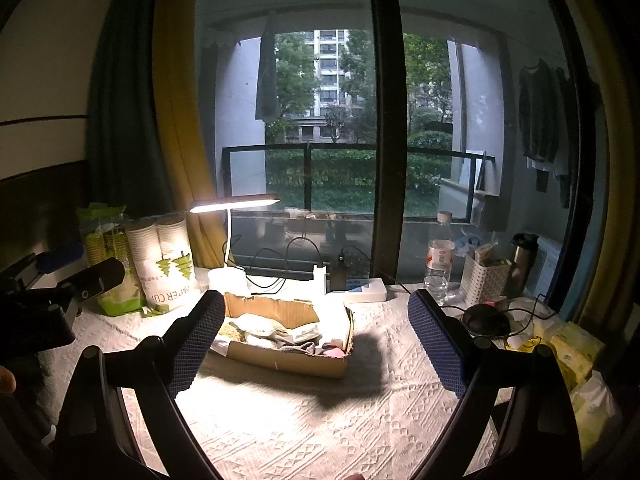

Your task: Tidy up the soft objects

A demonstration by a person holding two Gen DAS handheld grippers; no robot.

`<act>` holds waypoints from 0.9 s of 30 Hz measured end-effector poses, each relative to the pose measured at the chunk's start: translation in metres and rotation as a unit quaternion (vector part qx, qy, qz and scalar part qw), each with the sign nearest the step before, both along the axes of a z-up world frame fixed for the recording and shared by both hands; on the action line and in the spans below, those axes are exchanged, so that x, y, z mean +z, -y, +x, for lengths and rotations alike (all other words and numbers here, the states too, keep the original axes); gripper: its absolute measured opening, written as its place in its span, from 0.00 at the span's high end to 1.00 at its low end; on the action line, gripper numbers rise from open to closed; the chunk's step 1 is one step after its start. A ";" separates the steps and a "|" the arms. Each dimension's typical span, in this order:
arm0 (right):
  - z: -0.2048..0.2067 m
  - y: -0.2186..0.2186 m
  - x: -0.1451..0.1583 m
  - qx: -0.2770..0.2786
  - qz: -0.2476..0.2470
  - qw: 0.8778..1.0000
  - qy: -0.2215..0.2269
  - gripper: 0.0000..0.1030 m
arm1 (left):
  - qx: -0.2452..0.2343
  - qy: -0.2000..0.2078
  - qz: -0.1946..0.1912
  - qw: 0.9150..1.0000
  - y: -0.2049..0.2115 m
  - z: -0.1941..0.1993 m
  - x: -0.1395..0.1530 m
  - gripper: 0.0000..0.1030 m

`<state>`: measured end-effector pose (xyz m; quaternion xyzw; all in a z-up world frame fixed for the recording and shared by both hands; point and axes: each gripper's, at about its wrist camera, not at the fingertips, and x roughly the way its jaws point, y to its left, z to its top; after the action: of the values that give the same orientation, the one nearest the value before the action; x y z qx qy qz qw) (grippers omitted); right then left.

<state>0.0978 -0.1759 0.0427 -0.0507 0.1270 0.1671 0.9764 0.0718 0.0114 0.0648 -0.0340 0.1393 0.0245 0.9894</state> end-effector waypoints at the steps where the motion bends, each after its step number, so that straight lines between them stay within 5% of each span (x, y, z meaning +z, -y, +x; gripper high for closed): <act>1: 0.000 0.001 0.000 0.000 -0.001 1.000 0.000 0.08 | 0.000 0.001 0.000 1.000 0.000 0.000 0.001 0.04; 27: 0.001 0.001 -0.001 -0.001 0.000 1.000 -0.001 0.08 | -0.011 0.003 0.004 1.000 0.003 -0.001 0.001 0.04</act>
<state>0.0984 -0.1771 0.0421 -0.0504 0.1278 0.1663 0.9765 0.0707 0.0086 0.0659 -0.0289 0.1367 0.0141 0.9901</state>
